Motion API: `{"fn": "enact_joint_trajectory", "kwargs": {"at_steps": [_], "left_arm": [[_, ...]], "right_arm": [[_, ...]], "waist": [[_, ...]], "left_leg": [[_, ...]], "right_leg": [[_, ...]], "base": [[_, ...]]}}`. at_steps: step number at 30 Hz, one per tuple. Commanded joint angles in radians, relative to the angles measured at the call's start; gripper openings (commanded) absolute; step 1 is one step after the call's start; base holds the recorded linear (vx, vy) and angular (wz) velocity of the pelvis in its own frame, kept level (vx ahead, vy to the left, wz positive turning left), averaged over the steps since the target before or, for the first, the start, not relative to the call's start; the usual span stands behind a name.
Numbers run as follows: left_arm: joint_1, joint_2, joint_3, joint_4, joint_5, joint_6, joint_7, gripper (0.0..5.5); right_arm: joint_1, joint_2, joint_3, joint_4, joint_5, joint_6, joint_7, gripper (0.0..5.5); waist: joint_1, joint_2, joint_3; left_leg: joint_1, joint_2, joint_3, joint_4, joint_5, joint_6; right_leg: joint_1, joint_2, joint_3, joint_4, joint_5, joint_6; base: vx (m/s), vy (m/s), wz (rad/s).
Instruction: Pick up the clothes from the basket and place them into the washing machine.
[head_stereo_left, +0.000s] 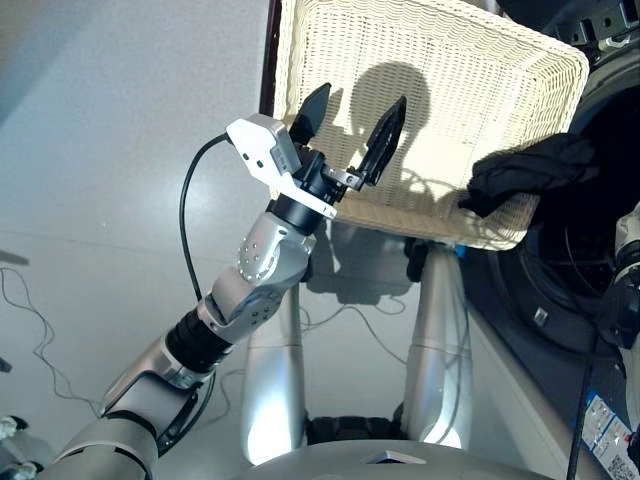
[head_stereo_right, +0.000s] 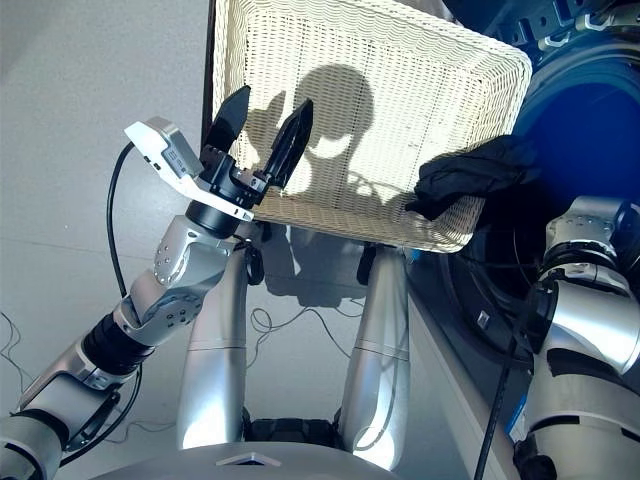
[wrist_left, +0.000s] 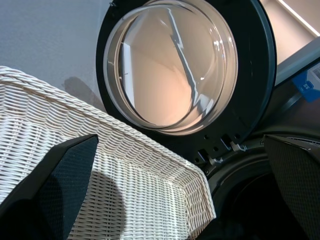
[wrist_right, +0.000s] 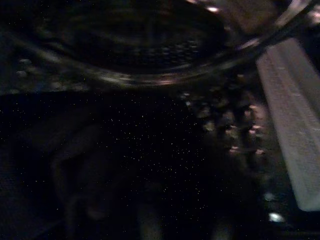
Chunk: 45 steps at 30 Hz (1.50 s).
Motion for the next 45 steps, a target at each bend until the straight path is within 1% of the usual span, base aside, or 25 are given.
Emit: {"fn": "enact_joint_trajectory", "kwargs": {"at_steps": [1,3,5,6,8,10,11,12,13,14,16,17,21,23,25,27,28,30,33,34,35,39,42,43,45], "left_arm": [[0.008,-0.03,0.019,-0.113,0.028,-0.039,-0.005,5.5],[0.011,-0.036,0.018,-0.106,0.032,-0.043,-0.012,5.5],[0.018,-0.046,0.027,-0.102,0.03,-0.047,-0.02,5.5],[0.021,-0.053,0.028,-0.104,0.032,-0.047,-0.026,5.5],[0.03,-0.061,0.034,-0.107,0.036,-0.05,-0.03,5.5],[0.036,-0.062,0.044,-0.112,0.038,-0.047,-0.038,5.5],[0.038,-0.061,0.045,-0.113,0.038,-0.047,-0.039,5.5],[0.044,-0.064,0.05,-0.118,0.039,-0.044,-0.04,5.5],[0.046,-0.063,0.051,-0.118,0.039,-0.043,-0.04,5.5],[0.05,-0.064,0.058,-0.122,0.043,-0.038,-0.04,5.5],[0.054,-0.066,0.069,-0.124,0.063,-0.032,-0.034,5.5],[0.054,-0.069,0.068,-0.121,0.062,-0.032,-0.037,5.5],[0.062,-0.079,0.072,-0.121,0.066,-0.03,-0.036,5.5],[0.062,-0.075,0.073,-0.123,0.077,-0.029,-0.035,5.5],[0.061,-0.075,0.072,-0.122,0.08,-0.03,-0.032,5.5],[0.059,-0.078,0.076,-0.122,0.087,-0.034,-0.03,5.5],[0.059,-0.078,0.077,-0.123,0.087,-0.034,-0.029,5.5],[0.063,-0.085,0.085,-0.124,0.089,-0.032,-0.031,5.5],[0.077,-0.106,0.098,-0.128,0.099,-0.021,-0.04,5.5],[0.077,-0.106,0.099,-0.129,0.099,-0.021,-0.04,5.5],[0.081,-0.116,0.103,-0.132,0.104,-0.011,-0.055,5.5],[0.08,-0.135,0.104,-0.131,0.103,0.0,-0.07,5.5],[0.071,-0.148,0.1,-0.119,0.096,0.011,-0.086,5.5],[0.071,-0.148,0.101,-0.119,0.096,0.011,-0.086,5.5],[0.072,-0.151,0.099,-0.113,0.092,0.015,-0.097,5.5]], "right_arm": [[0.067,-0.076,0.091,-0.098,-0.148,-0.078,0.016,5.5],[0.102,-0.035,0.123,-0.143,-0.197,-0.067,0.058,5.5],[0.145,0.033,0.148,-0.23,-0.229,-0.072,0.102,5.5],[0.172,0.064,0.189,-0.264,-0.293,-0.047,0.128,5.5],[0.215,0.133,0.215,-0.351,-0.341,-0.054,0.134,5.5],[0.273,0.186,0.275,-0.438,-0.433,-0.027,0.173,5.5],[0.278,0.189,0.275,-0.444,-0.437,-0.025,0.168,5.5],[0.332,0.241,0.329,-0.557,-0.532,-0.016,0.167,5.5],[0.338,0.246,0.328,-0.567,-0.54,-0.012,0.158,5.5],[0.381,0.277,0.359,-0.644,-0.59,-0.003,0.168,5.5],[0.474,0.311,0.434,-0.796,-0.763,0.044,0.182,5.5],[0.496,0.327,0.471,-0.826,-0.809,0.06,0.206,5.5],[0.565,0.366,0.525,-0.903,-0.855,0.078,0.253,5.5],[0.581,0.377,0.591,-0.927,-0.953,0.111,0.286,5.5],[0.576,0.378,0.605,-0.917,-0.987,0.119,0.287,5.5],[0.554,0.382,0.633,-0.863,-1.109,0.171,0.271,5.5],[0.553,0.382,0.633,-0.862,-1.11,0.171,0.271,5.5],[0.517,0.346,0.664,-0.821,-1.283,0.232,0.256,5.5],[0.428,0.265,0.73,-0.734,-1.606,0.355,0.272,5.5],[0.427,0.266,0.732,-0.733,-1.607,0.355,0.272,5.5],[0.373,0.238,0.773,-0.662,-1.739,0.402,0.314,5.5],[0.31,0.237,0.814,-0.562,-1.861,0.449,0.349,5.5],[0.241,0.242,0.865,-0.435,-1.974,0.484,0.38,5.5],[0.239,0.243,0.866,-0.433,-1.974,0.483,0.38,5.5],[0.195,0.24,0.91,-0.367,-2.042,0.505,0.405,5.5]], "waist": [[-0.016,0.032,-0.017],[-0.014,0.031,-0.017],[-0.018,0.027,-0.017],[-0.016,0.025,-0.017],[-0.021,0.019,-0.017],[-0.023,0.013,-0.017],[-0.024,0.012,-0.017],[-0.028,0.007,-0.017],[-0.029,0.005,-0.017],[-0.033,0.001,-0.017],[-0.042,-0.008,-0.017],[-0.041,-0.009,-0.017],[-0.045,-0.015,-0.017],[-0.045,-0.014,-0.017],[-0.045,-0.014,-0.017],[-0.041,-0.01,-0.017],[-0.042,-0.011,-0.017],[-0.037,-0.009,-0.017],[-0.027,-0.006,-0.017],[-0.029,-0.006,-0.017],[-0.024,-0.004,-0.017],[-0.021,0.001,-0.017],[-0.012,0.01,-0.017],[-0.013,0.01,-0.017],[-0.006,0.013,-0.017]], "left_leg": [[0.037,0.026,-0.008,0.125,-0.165,-0.035],[0.035,0.027,-0.005,0.124,-0.163,-0.033],[0.036,0.027,-0.003,0.12,-0.162,-0.031],[0.033,0.029,-0.002,0.117,-0.159,-0.03],[0.033,0.029,0.003,0.113,-0.156,-0.029],[0.029,0.028,0.003,0.112,-0.153,-0.027],[0.03,0.028,0.003,0.112,-0.153,-0.027],[0.023,0.029,0.002,0.111,-0.148,-0.025],[0.025,0.029,0.003,0.111,-0.148,-0.025],[0.023,0.03,0.004,0.11,-0.146,-0.025],[0.018,0.031,0.008,0.106,-0.141,-0.022],[0.019,0.031,0.009,0.102,-0.138,-0.021],[0.013,0.033,0.008,0.105,-0.134,-0.02],[0.013,0.033,0.008,0.103,-0.132,-0.019],[0.012,0.034,0.008,0.103,-0.132,-0.019],[0.013,0.035,0.01,0.101,-0.132,-0.018],[0.013,0.035,0.01,0.101,-0.132,-0.018],[0.015,0.035,0.008,0.104,-0.134,-0.019],[0.02,0.036,0.007,0.102,-0.138,-0.02],[0.02,0.036,0.006,0.102,-0.139,-0.02],[0.022,0.035,0.003,0.101,-0.139,-0.022],[0.024,0.032,0.0,0.098,-0.139,-0.023],[0.025,0.029,-0.001,0.092,-0.136,-0.026],[0.025,0.029,-0.002,0.092,-0.136,-0.026],[0.024,0.026,-0.004,0.088,-0.133,-0.028]], "right_leg": [[0.038,0.042,-0.014,-0.126,0.074,0.005],[0.035,0.043,-0.014,-0.128,0.076,0.004],[0.034,0.046,-0.012,-0.131,0.076,0.003],[0.031,0.046,-0.012,-0.135,0.078,0.001],[0.03,0.049,-0.012,-0.139,0.08,-0.001],[0.027,0.053,-0.011,-0.144,0.084,-0.003],[0.028,0.053,-0.011,-0.143,0.084,-0.003],[0.022,0.055,-0.01,-0.146,0.088,-0.005],[0.024,0.055,-0.01,-0.146,0.088,-0.005],[0.021,0.056,-0.009,-0.148,0.09,-0.006],[0.016,0.058,-0.009,-0.152,0.096,-0.007],[0.016,0.058,-0.009,-0.154,0.099,-0.007],[0.013,0.058,-0.01,-0.151,0.099,-0.009],[0.013,0.059,-0.01,-0.153,0.1,-0.009],[0.011,0.059,-0.011,-0.152,0.101,-0.009],[0.009,0.058,-0.009,-0.151,0.103,-0.008],[0.009,0.058,-0.009,-0.151,0.103,-0.008],[0.01,0.058,-0.009,-0.148,0.103,-0.008],[0.016,0.057,-0.01,-0.15,0.104,-0.007],[0.016,0.057,-0.01,-0.149,0.103,-0.007],[0.019,0.055,-0.011,-0.151,0.104,-0.007],[0.021,0.053,-0.015,-0.153,0.103,-0.007],[0.022,0.051,-0.019,-0.157,0.106,-0.006],[0.022,0.051,-0.019,-0.157,0.106,-0.006],[0.024,0.05,-0.022,-0.162,0.108,-0.006]], "base": [[0.0,0.0,0.0],[0.0,0.0,0.0],[0.0,0.0,0.0],[0.0,0.0,0.0],[0.0,0.0,0.0],[0.0,0.0,0.0],[0.0,0.0,0.0],[0.0,0.0,0.0],[0.0,0.0,0.0],[0.0,0.0,0.0],[0.0,0.0,0.0],[0.0,0.0,0.0],[0.0,0.0,0.0],[0.0,0.0,0.0],[0.0,0.0,0.0],[0.0,0.0,0.0],[0.0,0.0,0.0],[0.0,0.0,0.0],[0.0,0.0,0.0],[0.0,0.0,0.0],[0.0,0.0,0.0],[0.0,0.0,0.0],[0.0,0.0,0.0],[0.0,0.0,0.0],[0.0,0.0,0.0]]}}
